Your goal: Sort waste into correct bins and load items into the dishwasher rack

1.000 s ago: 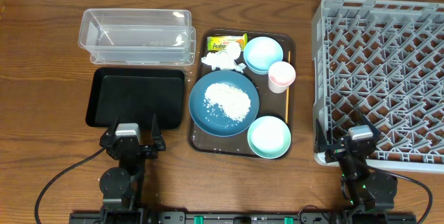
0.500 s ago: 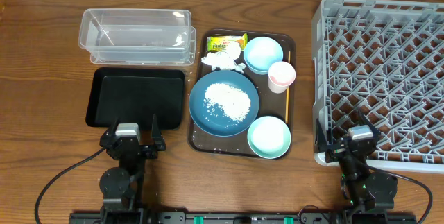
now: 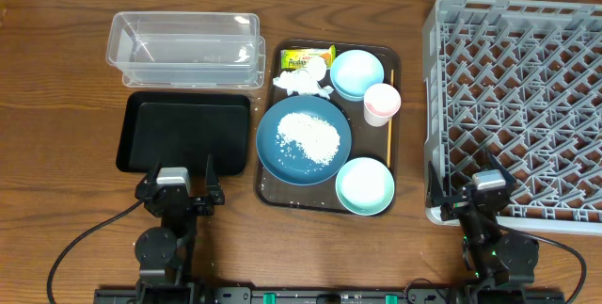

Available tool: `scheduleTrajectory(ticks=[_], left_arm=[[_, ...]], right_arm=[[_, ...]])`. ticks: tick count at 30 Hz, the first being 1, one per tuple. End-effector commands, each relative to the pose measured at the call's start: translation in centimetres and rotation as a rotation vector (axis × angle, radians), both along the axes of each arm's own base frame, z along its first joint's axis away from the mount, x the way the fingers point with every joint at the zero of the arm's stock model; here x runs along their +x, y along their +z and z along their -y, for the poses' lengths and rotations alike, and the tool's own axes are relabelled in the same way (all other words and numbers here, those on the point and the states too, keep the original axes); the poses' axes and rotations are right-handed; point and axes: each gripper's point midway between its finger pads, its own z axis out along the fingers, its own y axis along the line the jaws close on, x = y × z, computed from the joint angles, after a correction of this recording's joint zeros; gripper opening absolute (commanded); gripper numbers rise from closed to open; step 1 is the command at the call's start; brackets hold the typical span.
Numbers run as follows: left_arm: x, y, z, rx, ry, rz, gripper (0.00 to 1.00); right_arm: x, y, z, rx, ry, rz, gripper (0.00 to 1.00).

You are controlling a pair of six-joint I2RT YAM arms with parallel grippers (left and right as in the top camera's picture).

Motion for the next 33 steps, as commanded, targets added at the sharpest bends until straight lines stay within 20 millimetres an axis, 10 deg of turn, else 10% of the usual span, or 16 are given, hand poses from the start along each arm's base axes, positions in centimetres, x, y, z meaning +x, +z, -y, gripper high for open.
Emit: scheduleTrajectory(ticks=[1,20,28,33], left_arm=[[-0.1,-1.7,-0.5,-0.005,0.028,-0.047,0.92],[-0.1,-1.1,2.2,-0.03,-0.127,-0.024,0.92],[-2.6,6.6,9.1,-0.244,-0.568,0.233,0.92],[-3.2,8.2,9.6,-0.272,-0.608,0.285,0.92]], right_arm=[[0.0,-0.1,-0.1,-0.01,0.0,0.0,0.99],[0.0,-0.1,-0.1,-0.01,0.0,0.001,0.99],[0.0,-0.1,-0.1,-0.01,0.0,0.0,0.99],[0.0,-0.1,-0.1,-0.01,0.0,0.0,0.99]])
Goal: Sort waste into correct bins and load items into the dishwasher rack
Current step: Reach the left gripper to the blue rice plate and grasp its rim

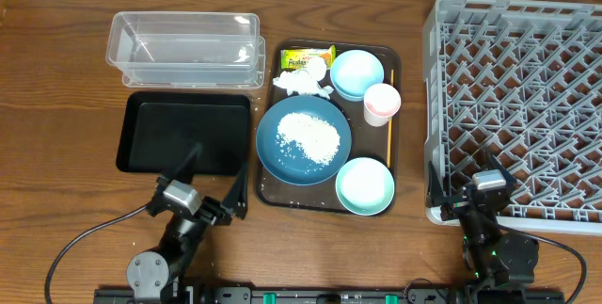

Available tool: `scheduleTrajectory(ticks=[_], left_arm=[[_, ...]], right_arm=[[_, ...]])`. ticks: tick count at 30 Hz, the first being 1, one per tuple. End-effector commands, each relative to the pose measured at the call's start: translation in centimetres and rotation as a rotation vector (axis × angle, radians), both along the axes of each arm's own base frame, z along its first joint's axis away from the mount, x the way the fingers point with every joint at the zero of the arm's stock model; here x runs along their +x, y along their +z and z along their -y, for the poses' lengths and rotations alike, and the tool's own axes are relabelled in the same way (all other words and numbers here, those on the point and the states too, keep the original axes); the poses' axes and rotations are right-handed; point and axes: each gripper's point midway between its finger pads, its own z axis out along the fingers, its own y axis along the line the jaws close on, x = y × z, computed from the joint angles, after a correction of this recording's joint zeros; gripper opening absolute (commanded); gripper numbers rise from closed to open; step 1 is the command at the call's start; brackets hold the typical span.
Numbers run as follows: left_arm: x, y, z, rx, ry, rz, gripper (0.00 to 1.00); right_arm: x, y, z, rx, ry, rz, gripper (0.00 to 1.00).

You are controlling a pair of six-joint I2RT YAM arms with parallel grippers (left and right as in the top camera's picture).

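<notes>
A brown serving tray [393, 59] holds a blue plate [303, 136] of white crumbs, two pale blue bowls [357, 72] [365, 185], a pink-and-white cup [382, 102], a yellow-green wrapper [307, 58], crumpled white paper [301, 81] and a thin wooden stick [390, 139]. My left gripper [215, 174] is open wide near the front edge, angled toward the tray's near-left corner, and holds nothing. At the front right, my right gripper [467, 178] stands open against the near edge of the grey dishwasher rack [517, 97].
Two clear plastic bins [183, 50] sit at the back left. A black tray bin [183, 130] lies in front of them, just behind the left gripper. The rack fills the right side of the table.
My left gripper has shifted to the right and turned toward the brown tray, and its fingers have spread wider. The right arm and all items are unchanged.
</notes>
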Motion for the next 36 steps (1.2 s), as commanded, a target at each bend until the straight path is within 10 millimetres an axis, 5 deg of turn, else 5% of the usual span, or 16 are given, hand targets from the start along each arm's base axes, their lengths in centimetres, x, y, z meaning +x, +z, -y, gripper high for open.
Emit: scheduleTrajectory(ticks=[1,7,12,19,23,31,36], left_arm=[[-0.8,0.2,1.2,-0.063,-0.101,-0.034,0.92],[-0.2,2.0,0.6,-0.11,-0.07,-0.123,0.92],[1.8,3.0,0.6,-0.018,-0.041,-0.405,0.92],[3.0,3.2,3.1,0.097,-0.255,-0.929,0.92],[4.9,4.1,4.8,0.04,-0.395,-0.995,0.92],[9.0,-1.4,5.0,0.237,-0.077,-1.237,0.92],[10.2,-3.2,9.0,0.473,-0.023,-1.216,0.92]], right_arm=[[0.0,-0.1,-0.1,-0.01,0.001,0.001,0.99],[0.0,-0.1,-0.1,-0.01,0.001,0.001,0.99],[0.0,-0.1,-0.1,-0.01,0.001,0.001,0.99],[0.0,-0.1,-0.1,-0.01,0.001,0.0,0.99],[0.0,-0.1,-0.1,-0.01,0.001,0.001,0.99],[0.0,-0.1,-0.1,-0.01,0.001,0.001,0.99],[0.0,-0.1,-0.1,-0.01,0.001,0.001,0.99]])
